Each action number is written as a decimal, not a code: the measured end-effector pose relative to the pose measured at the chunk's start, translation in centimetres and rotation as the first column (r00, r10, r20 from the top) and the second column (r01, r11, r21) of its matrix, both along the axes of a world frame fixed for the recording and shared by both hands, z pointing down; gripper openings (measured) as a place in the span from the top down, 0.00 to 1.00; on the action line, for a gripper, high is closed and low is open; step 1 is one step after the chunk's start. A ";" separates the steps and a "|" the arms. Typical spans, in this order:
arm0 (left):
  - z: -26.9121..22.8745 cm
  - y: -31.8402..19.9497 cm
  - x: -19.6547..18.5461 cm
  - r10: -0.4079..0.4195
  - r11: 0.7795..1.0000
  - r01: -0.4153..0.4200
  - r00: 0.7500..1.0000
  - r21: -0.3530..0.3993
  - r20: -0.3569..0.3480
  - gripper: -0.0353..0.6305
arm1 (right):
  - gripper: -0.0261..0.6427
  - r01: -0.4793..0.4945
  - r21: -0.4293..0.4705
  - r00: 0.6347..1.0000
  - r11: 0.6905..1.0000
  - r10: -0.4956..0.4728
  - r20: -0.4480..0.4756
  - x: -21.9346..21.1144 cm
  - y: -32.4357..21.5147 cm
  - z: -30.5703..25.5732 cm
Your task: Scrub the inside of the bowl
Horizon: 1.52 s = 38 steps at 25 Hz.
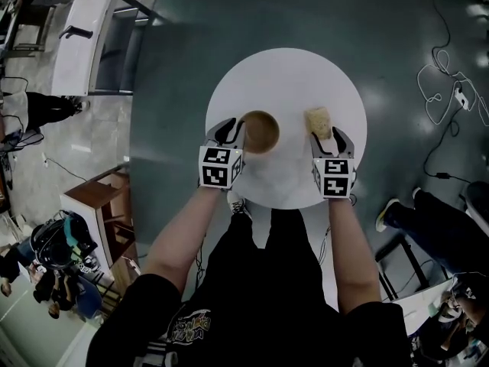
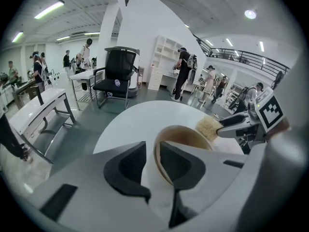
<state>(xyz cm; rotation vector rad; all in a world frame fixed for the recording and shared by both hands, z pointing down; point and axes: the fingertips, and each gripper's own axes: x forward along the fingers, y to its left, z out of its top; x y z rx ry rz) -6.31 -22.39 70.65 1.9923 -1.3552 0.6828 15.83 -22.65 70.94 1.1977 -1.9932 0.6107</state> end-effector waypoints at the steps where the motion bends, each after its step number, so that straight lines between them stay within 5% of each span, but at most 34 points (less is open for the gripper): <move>1: -0.4 0.1 -0.2 0.003 1.000 -0.003 1.000 0.012 0.003 0.82 | 0.61 -0.006 0.007 1.000 1.000 0.005 0.003 0.0 0.1 -0.3; 14: -8.6 4.1 -3.3 0.033 0.992 -0.030 0.999 0.123 -0.021 0.83 | 0.61 -0.141 0.135 0.989 0.981 0.133 0.067 -0.3 3.4 -9.2; 18: -10.9 7.3 -4.2 0.061 0.990 -0.057 0.998 0.129 -0.027 0.93 | 0.92 -0.153 0.169 0.986 0.974 0.140 0.087 -1.7 6.3 -11.8; 27: -15.6 13.9 -6.6 0.078 0.985 -0.066 0.994 0.160 -0.073 0.94 | 0.93 -0.205 0.183 0.955 0.961 0.156 0.253 -6.6 12.9 -17.4; 38: -20.0 21.7 -6.5 0.170 0.965 -0.143 0.980 0.222 -0.108 0.94 | 0.93 -0.221 0.252 0.938 0.942 0.135 0.318 -10.6 22.0 -22.2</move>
